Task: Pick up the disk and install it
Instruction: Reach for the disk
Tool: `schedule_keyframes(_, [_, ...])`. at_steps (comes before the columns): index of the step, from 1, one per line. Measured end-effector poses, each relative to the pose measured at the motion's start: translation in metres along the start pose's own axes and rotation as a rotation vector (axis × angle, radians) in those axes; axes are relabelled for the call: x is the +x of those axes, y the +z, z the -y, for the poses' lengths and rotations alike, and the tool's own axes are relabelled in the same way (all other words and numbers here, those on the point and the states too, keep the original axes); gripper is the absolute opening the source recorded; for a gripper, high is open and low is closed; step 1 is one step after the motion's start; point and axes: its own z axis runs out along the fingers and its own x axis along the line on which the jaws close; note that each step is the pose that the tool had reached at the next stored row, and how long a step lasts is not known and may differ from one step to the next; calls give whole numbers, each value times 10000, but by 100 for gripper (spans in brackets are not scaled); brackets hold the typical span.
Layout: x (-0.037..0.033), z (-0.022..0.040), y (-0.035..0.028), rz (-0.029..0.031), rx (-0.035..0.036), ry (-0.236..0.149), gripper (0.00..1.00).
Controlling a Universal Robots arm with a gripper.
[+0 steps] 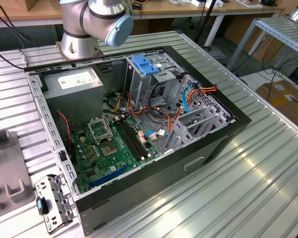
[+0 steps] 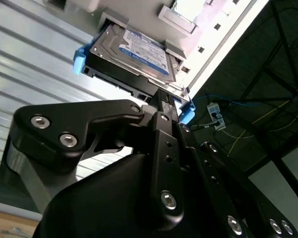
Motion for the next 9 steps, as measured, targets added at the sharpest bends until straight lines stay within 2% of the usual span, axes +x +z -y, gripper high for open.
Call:
schedule_keyframes(1, [52,-8,11,-1,1,-11,11])
schedule_keyframes(2, [74,-10,15,0,1,-17,11])
schedule_keyframes(9, [86,-9,15,-1,1,-18,11])
